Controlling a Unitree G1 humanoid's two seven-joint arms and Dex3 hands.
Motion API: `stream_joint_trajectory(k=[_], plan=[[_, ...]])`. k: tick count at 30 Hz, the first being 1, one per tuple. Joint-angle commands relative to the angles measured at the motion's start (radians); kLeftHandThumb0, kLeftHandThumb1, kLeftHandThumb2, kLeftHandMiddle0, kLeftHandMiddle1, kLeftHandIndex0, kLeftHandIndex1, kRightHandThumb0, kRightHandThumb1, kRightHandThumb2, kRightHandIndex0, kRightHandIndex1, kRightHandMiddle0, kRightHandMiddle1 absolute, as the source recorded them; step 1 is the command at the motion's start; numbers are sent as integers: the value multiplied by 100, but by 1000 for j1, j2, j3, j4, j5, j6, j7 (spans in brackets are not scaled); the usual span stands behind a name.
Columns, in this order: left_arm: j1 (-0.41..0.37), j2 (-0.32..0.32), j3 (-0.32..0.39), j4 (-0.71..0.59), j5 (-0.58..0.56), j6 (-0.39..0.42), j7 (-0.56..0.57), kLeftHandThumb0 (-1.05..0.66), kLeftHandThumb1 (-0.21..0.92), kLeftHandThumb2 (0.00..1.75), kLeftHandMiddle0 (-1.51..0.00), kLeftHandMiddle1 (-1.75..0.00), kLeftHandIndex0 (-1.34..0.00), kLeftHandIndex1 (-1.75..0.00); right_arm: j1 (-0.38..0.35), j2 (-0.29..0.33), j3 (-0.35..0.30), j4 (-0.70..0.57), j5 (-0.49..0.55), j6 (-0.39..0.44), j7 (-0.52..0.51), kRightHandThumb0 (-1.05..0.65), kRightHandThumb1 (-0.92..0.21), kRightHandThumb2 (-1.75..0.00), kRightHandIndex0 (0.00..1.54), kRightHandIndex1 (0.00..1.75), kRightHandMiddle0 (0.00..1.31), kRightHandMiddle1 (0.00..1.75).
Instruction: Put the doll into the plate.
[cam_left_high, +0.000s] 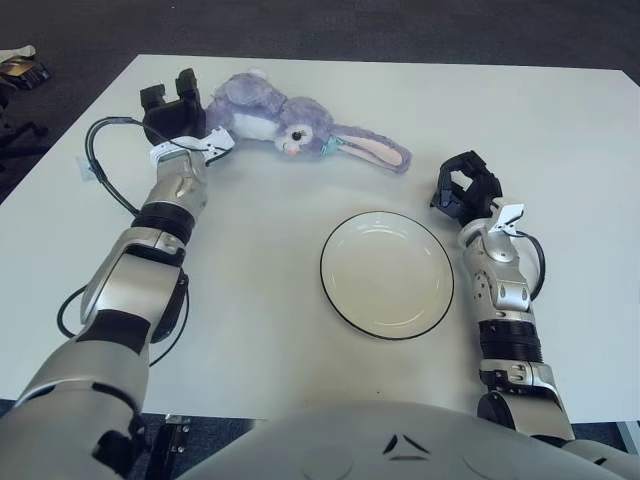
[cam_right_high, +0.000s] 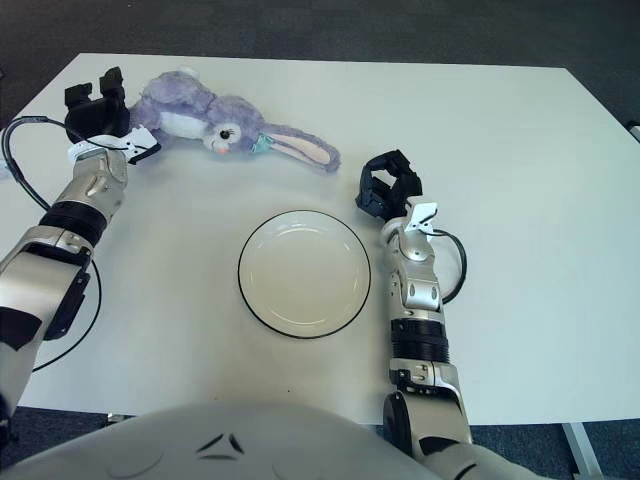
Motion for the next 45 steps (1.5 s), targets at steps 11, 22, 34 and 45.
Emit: stream_joint_trajectory(k=[11, 22, 34, 45], plan=[[19, 28, -24, -77, -64, -162, -142, -73, 41, 78, 0, -134, 0, -102, 50, 2, -17, 43, 19, 63, 15, -43, -49, -111, 96, 175, 48, 175], [18, 67, -21, -73, -123, -330, -292, -33, 11, 116, -26, -153, 0, -155, 51, 2, -20, 47, 15, 63, 17, -43, -49, -110, 95, 175, 48, 175], [-17, 88, -65, -44, -103, -345, -407, 37, 36, 108, -62, -153, -18, -174, 51, 1, -24, 53, 20, 55, 26, -43, -49, -110, 94, 175, 48, 175], [-24, 97, -97, -46, -68, -313, -426, 42, 46, 98, -62, -153, -18, -175, 49, 3, -31, 60, 19, 49, 25, -43, -48, -111, 94, 175, 48, 175]])
